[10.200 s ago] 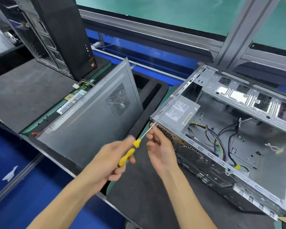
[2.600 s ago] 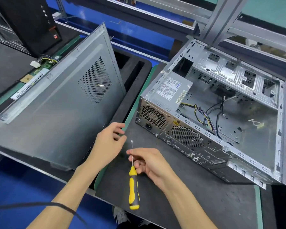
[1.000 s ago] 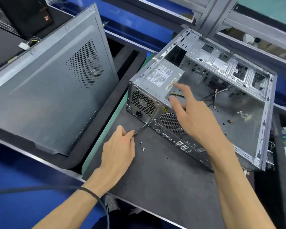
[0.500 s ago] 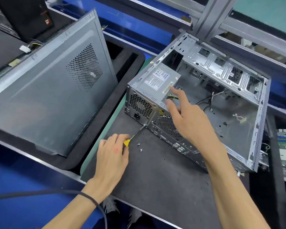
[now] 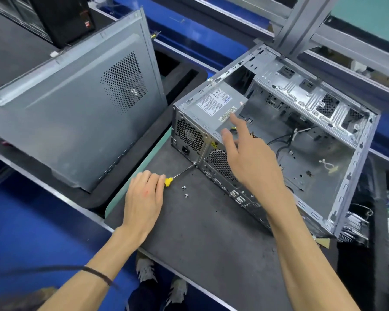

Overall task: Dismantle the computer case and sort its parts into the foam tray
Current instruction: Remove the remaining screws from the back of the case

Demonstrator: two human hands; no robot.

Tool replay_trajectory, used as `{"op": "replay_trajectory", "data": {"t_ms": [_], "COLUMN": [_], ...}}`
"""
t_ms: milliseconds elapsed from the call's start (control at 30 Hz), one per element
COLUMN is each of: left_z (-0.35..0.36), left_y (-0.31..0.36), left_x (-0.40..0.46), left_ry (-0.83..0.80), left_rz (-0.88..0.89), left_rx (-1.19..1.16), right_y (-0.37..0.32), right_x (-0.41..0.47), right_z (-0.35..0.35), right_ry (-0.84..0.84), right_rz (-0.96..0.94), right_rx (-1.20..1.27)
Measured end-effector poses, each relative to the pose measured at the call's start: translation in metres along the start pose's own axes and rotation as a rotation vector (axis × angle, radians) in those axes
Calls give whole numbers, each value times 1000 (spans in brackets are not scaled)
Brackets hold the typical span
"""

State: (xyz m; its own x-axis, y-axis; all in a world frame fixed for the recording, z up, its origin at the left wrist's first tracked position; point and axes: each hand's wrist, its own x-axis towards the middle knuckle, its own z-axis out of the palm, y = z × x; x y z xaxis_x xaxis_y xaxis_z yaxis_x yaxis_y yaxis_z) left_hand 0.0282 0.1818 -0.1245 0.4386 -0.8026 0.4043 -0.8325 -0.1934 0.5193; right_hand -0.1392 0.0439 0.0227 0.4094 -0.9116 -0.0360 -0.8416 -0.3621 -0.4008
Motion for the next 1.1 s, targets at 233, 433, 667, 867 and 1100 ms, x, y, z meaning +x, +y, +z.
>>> {"op": "replay_trajectory", "data": {"t_ms": [233,433,667,867,1100], "left_z": [-2,-3,-6,-10,-9], "left_y": [-4,0,8,18,13], "left_x": [-9,-15,-11,-10,-7], "left_ry": [-161,-104,-92,-160,-146], "left_rz": [-63,-25,80,19,148], "left_rx": [-78,-20,148,97,77], "right_y": [1,2,2,3,0], "right_x": [0,1,1,1,2], "right_z": [0,2,3,2,-3], "right_ry": [15,25,49,37,6], "right_rz": [-25,-41,-53,-60,-104], "right_rx": [-17,-22,-75,-77,-149]}}
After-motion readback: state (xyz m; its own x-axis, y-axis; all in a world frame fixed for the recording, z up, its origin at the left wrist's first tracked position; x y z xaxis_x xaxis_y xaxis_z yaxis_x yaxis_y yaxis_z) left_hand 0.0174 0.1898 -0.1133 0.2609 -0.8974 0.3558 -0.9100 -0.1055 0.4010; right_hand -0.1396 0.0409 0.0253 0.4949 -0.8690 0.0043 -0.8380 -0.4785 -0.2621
